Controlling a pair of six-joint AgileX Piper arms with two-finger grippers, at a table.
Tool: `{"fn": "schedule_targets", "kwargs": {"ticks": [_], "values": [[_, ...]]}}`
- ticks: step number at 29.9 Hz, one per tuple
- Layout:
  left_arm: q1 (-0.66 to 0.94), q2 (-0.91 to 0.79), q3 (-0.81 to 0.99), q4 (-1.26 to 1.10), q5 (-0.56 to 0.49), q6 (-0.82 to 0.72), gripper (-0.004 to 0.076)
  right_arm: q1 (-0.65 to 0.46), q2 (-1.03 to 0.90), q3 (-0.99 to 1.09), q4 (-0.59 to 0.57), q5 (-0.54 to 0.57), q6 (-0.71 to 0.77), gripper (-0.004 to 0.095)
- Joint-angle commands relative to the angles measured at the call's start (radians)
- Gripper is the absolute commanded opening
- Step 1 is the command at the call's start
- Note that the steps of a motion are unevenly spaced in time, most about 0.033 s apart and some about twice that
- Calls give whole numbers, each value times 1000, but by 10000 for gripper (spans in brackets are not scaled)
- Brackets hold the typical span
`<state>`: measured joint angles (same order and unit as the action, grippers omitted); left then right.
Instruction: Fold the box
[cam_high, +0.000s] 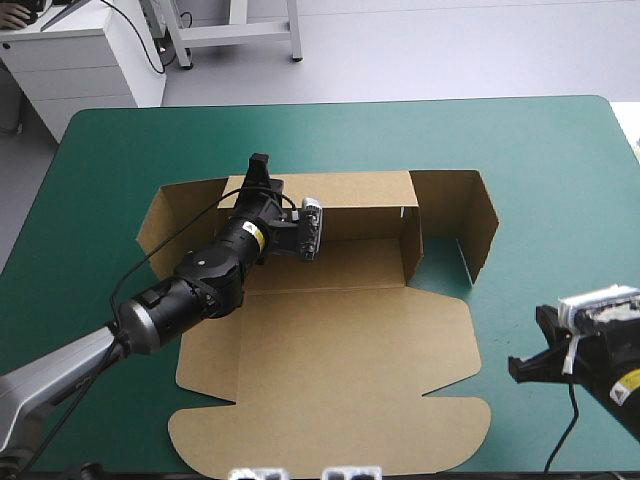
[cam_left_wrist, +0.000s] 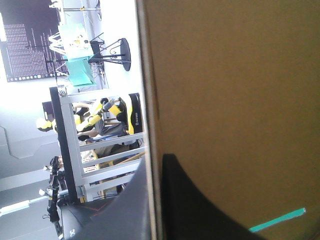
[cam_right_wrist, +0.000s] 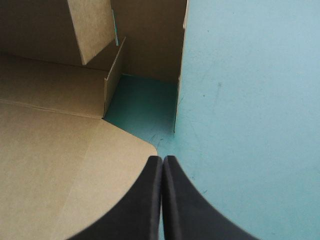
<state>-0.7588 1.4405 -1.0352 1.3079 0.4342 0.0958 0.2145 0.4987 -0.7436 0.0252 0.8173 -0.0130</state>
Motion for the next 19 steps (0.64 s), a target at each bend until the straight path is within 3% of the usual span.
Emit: {"fn": "schedule_targets", "kwargs": {"ticks": [1, 8, 19], "values": [[0, -29, -28, 28, -9, -30, -8, -4, 146, -141, -12, -32, -29, -12], [0, -29, -52, 22, 12, -96, -8, -4, 434, -378, -9, -22, -106, -14], [0, -29, -69, -62, 39, -41, 10, -4, 785, -659, -9, -22, -152, -14]]}}
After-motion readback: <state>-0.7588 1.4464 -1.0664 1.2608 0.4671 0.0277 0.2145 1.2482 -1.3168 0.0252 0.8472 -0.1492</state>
